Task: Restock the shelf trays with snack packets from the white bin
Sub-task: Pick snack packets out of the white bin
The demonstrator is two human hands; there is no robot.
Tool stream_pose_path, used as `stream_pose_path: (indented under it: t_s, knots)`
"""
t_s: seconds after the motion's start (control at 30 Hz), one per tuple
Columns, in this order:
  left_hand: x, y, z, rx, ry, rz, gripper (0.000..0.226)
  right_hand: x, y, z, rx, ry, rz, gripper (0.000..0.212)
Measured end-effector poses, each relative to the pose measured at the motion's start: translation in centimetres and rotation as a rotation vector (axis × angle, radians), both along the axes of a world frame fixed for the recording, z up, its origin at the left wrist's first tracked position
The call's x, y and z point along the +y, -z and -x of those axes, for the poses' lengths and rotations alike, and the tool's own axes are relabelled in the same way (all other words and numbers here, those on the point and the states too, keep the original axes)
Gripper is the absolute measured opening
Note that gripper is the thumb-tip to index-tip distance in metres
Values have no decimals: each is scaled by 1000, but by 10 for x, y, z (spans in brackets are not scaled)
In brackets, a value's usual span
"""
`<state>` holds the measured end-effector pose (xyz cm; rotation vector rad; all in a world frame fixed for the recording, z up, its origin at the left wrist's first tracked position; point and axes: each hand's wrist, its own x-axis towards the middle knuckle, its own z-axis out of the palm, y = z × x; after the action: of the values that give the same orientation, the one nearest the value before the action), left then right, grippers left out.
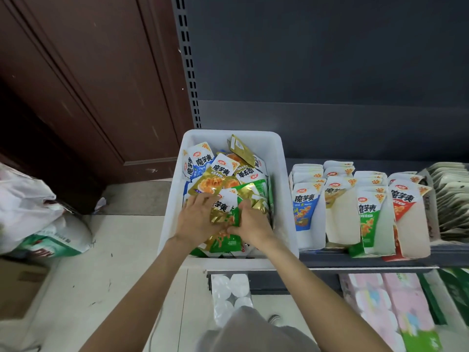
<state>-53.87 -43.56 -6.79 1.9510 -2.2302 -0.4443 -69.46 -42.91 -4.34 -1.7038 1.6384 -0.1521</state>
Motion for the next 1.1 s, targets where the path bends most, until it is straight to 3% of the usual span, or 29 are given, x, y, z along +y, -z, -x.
stream_pose_path:
  t_s: [0.1, 0.2, 0.27, 0.33, 0.4, 0.53, 0.67, 0.77, 0.93, 1.1]
  knots:
    - [0, -4, -1, 149, -63, -5, 61, 1, -12, 8, -123, 134, 24, 45]
    - [6, -22, 8, 495, -233, 17, 42, 6, -32, 39, -159, 162, 177, 14]
    - [14, -50, 24, 853, -288, -99, 38, 14, -47, 63, -390, 243, 242, 7]
    - [22, -81, 46, 1162, -202, -243, 37, 25, -60, 84, -618, 296, 220, 12]
    - [24, -103, 72, 1269, -74, -226, 29, 37, -70, 101, -706, 282, 210, 14]
    - [20, -120, 129, 1198, 120, 1, 25, 57, -82, 138, -622, 361, 388, 23]
    - [19, -120, 198, 1042, 326, 72, 21, 77, -105, 189, -292, 529, 709, 42]
    - [13, -108, 246, 933, 380, 109, 14, 80, -107, 230, -72, 607, 820, 62]
    - [-10, -71, 290, 684, 379, 44, 18, 53, -68, 278, 119, 501, 699, 64]
    - [-17, -42, 297, 289, 411, 74, 35, 34, -37, 296, 237, 286, 616, 56]
